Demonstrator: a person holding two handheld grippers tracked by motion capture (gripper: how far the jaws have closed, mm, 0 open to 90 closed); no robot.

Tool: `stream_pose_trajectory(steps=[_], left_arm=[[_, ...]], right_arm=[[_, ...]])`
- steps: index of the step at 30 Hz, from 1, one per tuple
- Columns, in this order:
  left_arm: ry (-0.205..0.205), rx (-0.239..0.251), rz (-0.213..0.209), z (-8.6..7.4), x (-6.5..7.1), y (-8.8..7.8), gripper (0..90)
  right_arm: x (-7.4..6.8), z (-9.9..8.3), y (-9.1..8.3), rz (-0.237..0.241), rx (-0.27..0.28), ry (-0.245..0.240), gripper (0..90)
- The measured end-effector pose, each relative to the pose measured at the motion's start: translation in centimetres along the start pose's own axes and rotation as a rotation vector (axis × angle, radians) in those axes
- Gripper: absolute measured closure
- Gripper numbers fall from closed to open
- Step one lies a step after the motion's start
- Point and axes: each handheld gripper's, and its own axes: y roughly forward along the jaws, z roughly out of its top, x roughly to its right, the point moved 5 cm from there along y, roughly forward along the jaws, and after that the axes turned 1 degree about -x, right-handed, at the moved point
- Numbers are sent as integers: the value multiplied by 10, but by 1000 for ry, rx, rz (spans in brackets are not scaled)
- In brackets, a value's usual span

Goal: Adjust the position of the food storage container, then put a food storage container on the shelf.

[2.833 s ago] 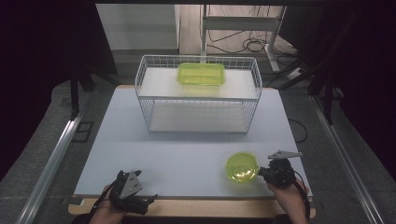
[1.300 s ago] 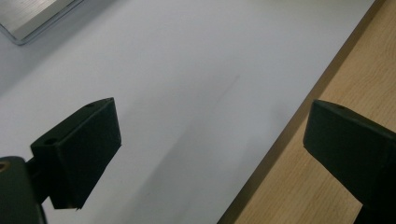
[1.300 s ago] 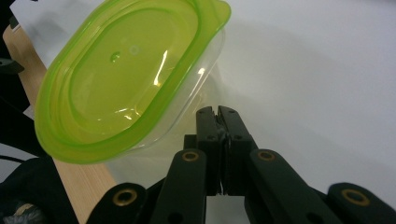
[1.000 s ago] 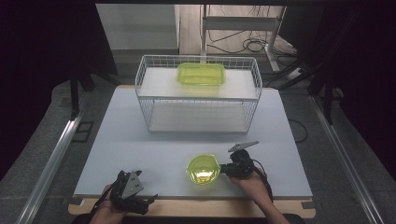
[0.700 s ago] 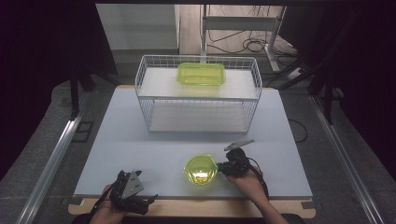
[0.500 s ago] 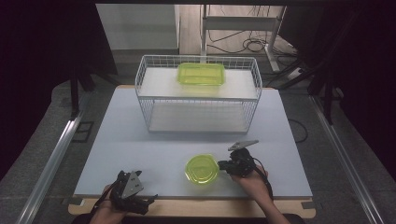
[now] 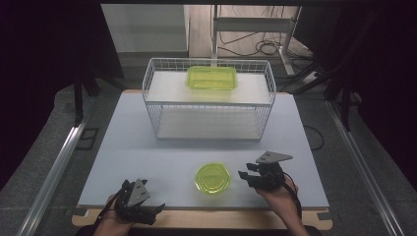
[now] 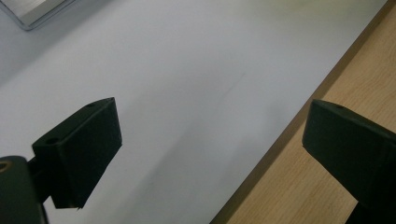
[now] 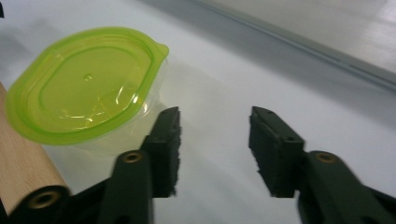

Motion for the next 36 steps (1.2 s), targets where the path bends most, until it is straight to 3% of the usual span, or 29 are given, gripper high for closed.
stream_pose_trajectory(steps=[9,23,29,36], left_arm=[[30,5,19,-1,0,2,38],[38,5,12,-2,1,3,39],[40,3,13,-2,1,3,39],[41,1,14,-2,1,3,40]], right_arm=[[-1,-18,-5,5,10,-7,259],[-3,-23,3,-29,-30,-16,75],[-3,-20,1,-35,-26,14,91],[-3,-11,-4,29,-18,65,229]])
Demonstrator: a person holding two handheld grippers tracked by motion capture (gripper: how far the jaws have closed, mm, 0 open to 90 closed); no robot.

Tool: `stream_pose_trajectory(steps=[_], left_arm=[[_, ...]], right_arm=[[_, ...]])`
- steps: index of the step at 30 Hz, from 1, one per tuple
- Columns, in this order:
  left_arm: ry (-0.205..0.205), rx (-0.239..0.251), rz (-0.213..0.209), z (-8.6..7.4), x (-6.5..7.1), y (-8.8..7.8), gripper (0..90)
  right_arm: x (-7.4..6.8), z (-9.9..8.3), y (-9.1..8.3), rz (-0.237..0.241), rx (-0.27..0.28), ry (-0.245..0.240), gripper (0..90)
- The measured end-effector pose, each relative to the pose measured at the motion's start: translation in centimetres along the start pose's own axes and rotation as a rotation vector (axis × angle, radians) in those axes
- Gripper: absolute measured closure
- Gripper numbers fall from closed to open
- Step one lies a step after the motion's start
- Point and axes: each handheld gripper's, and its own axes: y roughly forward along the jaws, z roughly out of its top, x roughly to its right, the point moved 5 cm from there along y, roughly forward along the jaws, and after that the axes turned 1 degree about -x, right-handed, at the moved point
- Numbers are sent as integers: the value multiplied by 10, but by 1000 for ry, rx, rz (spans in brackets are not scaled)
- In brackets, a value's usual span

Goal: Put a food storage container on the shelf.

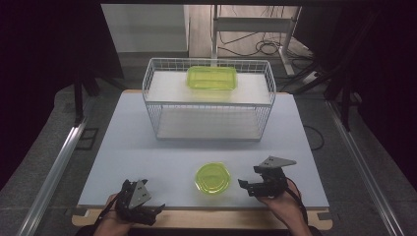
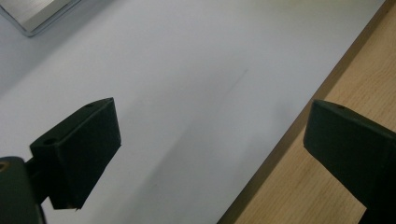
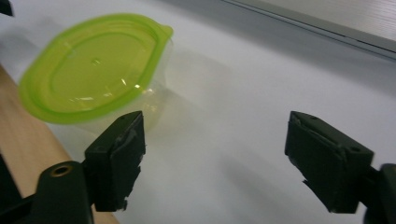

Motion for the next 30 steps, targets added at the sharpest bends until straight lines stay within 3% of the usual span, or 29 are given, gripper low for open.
stream_pose_trajectory(steps=[4,7,16,25,30], left_arm=[[2,-1,1,0,0,0,40],[4,-3,2,0,1,1,40],[16,-12,5,0,1,1,39],[25,-15,4,-1,2,2,39],[29,-18,3,-1,2,2,39]], right_arm=[[-2,6,1,28,-2,6,255],[-4,11,3,75,-9,23,280],[-8,24,18,145,-29,2,383],[-8,33,37,248,-68,56,502],[-4,36,48,308,-107,125,580]])
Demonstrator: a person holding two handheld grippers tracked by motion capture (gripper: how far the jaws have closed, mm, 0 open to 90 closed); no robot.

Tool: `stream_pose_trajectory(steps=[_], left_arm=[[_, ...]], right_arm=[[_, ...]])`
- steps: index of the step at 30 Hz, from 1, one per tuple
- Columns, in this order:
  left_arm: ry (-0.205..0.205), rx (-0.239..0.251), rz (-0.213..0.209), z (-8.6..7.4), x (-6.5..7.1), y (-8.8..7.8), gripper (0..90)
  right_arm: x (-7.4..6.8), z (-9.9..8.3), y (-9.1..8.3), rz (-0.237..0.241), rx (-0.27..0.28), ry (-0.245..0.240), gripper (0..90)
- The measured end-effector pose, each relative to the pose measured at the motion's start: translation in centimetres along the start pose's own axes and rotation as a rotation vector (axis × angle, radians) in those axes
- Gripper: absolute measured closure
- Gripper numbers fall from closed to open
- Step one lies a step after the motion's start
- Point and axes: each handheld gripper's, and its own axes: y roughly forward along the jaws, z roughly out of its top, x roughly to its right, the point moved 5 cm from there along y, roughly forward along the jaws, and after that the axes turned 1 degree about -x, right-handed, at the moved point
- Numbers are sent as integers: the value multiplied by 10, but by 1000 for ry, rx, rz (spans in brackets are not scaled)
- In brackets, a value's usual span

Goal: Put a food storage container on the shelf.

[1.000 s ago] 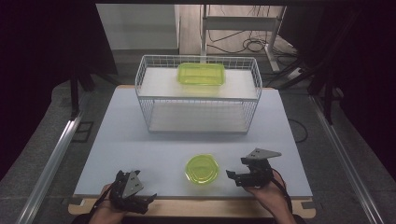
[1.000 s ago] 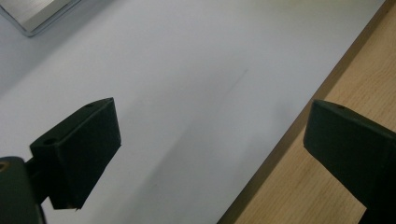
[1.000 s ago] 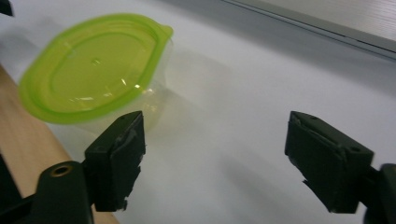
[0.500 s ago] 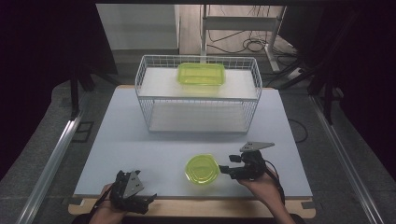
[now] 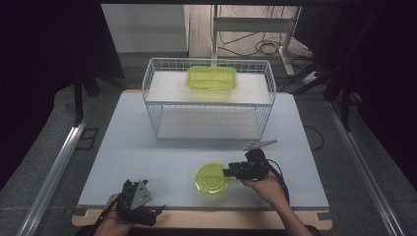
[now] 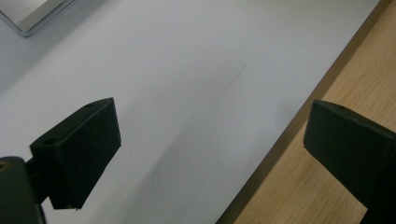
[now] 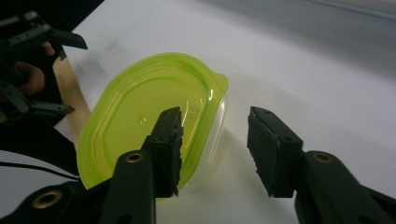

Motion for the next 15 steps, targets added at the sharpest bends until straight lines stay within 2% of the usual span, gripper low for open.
stream_pose_trajectory(steps=[6,10,15], left_arm=[[1,-1,-3,0,1,0,39],[4,-3,-2,0,1,1,39],[6,-5,-1,0,1,1,39]], right_arm=[[6,1,5,73,-31,88,677],[7,0,4,144,-47,150,768],[2,0,2,194,-55,179,811]])
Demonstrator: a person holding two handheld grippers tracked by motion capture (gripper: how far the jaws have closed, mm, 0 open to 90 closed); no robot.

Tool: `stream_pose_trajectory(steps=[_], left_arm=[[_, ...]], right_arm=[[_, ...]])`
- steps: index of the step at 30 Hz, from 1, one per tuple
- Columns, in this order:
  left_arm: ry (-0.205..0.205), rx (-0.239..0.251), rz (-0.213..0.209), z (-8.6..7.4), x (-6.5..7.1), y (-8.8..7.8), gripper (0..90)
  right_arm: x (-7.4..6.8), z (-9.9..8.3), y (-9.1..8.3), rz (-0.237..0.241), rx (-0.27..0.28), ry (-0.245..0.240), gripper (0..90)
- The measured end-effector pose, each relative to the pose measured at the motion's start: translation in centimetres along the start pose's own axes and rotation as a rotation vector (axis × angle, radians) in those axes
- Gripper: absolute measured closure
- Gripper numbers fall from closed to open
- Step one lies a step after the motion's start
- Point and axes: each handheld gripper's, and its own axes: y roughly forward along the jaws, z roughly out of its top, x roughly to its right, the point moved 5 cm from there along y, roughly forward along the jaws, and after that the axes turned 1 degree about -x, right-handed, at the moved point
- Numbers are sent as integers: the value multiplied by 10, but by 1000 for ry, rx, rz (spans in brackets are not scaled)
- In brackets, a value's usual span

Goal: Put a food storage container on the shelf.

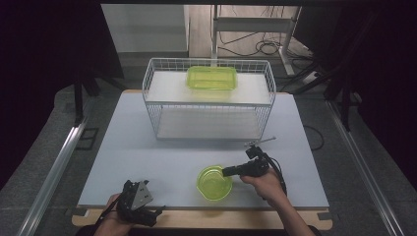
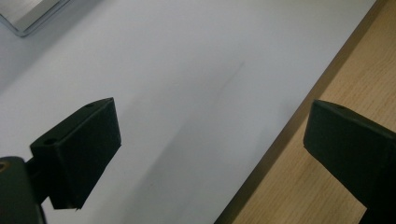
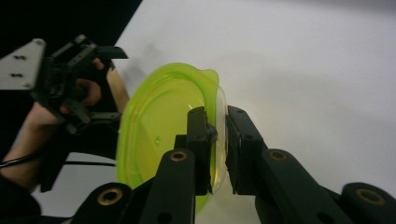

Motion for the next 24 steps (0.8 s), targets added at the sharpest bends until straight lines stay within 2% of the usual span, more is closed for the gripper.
stream_pose_trajectory(steps=[6,12,24], left_arm=[[3,-2,0,0,0,0,39],[3,-2,0,0,0,0,39],[-16,18,1,1,-2,-2,37]], right_arm=[[-4,-1,-1,11,4,4,817],[-6,1,-5,36,33,14,819],[-20,19,-29,57,130,-4,819]])
